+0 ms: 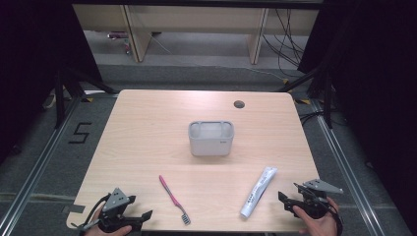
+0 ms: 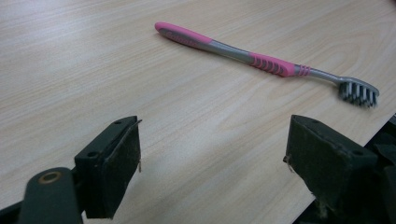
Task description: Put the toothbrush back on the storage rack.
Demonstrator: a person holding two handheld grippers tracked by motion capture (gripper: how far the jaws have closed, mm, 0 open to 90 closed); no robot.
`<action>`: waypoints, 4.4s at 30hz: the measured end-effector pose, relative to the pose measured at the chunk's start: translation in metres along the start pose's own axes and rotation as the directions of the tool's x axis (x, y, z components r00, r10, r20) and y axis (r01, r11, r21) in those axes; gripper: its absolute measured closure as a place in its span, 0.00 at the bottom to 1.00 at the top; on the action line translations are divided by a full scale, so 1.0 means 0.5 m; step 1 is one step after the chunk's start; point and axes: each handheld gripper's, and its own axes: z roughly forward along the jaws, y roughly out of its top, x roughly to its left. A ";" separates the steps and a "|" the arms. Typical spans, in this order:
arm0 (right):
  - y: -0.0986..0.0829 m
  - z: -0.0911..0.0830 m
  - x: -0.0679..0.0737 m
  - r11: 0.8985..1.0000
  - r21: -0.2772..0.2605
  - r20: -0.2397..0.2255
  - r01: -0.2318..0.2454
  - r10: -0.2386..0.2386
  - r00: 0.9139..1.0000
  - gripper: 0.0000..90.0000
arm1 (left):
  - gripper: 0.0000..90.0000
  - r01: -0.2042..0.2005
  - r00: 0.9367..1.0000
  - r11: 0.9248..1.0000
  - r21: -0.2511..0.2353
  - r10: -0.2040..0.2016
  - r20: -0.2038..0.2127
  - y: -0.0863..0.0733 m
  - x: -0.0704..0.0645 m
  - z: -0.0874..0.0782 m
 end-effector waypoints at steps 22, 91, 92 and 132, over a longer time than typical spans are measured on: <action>-0.006 -0.005 0.010 0.999 -0.014 -0.040 -0.037 0.036 0.999 0.23 | 0.19 -0.320 0.946 0.947 -0.010 0.320 0.043 0.061 -0.026 0.020; -0.019 -0.017 0.014 0.999 -0.023 -0.100 0.036 -0.038 0.994 0.26 | 0.62 -0.824 0.566 0.516 0.234 0.723 0.397 0.193 -0.084 0.167; -0.019 -0.017 0.014 0.999 -0.023 -0.100 0.036 -0.038 0.994 0.26 | 0.62 -0.822 0.569 0.518 0.238 0.719 0.400 0.194 -0.085 0.167; -0.017 -0.017 0.019 0.999 -0.024 -0.112 0.036 -0.039 0.993 0.27 | 0.89 -0.729 0.684 0.536 0.426 0.551 0.477 0.223 -0.085 0.186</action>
